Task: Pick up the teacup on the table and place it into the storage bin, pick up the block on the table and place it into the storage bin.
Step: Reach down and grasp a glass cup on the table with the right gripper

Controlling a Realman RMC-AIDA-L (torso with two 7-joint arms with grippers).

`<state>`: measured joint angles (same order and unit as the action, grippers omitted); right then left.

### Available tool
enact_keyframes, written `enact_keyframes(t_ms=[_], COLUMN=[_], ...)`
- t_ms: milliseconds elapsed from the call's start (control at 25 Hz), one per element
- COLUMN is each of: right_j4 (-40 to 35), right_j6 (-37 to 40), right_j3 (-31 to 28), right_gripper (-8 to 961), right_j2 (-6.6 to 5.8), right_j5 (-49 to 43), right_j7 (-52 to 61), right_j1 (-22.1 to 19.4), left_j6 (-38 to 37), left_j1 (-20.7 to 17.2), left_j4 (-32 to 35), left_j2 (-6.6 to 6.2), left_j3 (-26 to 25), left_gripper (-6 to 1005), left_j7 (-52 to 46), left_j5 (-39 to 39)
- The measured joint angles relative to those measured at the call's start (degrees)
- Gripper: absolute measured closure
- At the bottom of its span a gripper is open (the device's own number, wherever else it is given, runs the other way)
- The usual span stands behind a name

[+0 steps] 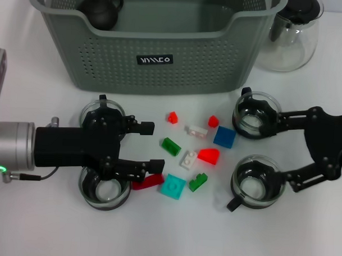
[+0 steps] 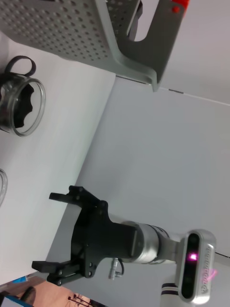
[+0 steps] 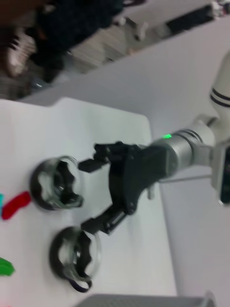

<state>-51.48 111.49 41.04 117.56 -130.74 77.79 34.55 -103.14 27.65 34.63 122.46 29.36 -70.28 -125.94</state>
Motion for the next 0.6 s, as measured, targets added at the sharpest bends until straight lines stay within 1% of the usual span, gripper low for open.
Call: enact_keyframes(t_ms=[40, 80, 120, 280, 440, 600], right_j4=[-1.74, -5.58, -5.58, -11.5, -12.81, -12.89], right_j6=[0.75, 1.74, 1.74, 2.07, 1.9, 1.88], right_j3=[0.29, 1.71, 1.71, 6.43, 8.96, 10.31], right_gripper=[10, 10, 10, 10, 11, 11], right_j2=[0.17, 0.54, 0.54, 1.44, 2.34, 2.48], right_j5=[-0.9, -2.73, -2.73, -4.43, -4.7, -4.74], right_j7=[0.91, 4.0, 4.0, 10.01, 10.97, 13.54], right_j1=[0.02, 0.04, 0.04, -0.53, -0.82, -0.28], left_j6=[0.08, 0.21, 0.43, 1.76, 3.08, 3.24], left_j1=[0.01, 0.01, 0.01, 0.03, 0.08, 0.12], left_j4=[0.0, 0.0, 0.0, -0.62, -1.61, -1.68], left_j2=[0.2, 0.34, 0.5, 1.13, 1.25, 1.28], left_j3=[0.0, 0.0, 0.0, -0.03, -0.04, -0.18], left_gripper=[110, 110, 110, 110, 110, 110], left_j7=[-0.01, -0.02, -0.04, -0.11, -0.12, -0.19], left_j5=[0.07, 0.1, 0.12, 0.17, 0.18, 0.18])
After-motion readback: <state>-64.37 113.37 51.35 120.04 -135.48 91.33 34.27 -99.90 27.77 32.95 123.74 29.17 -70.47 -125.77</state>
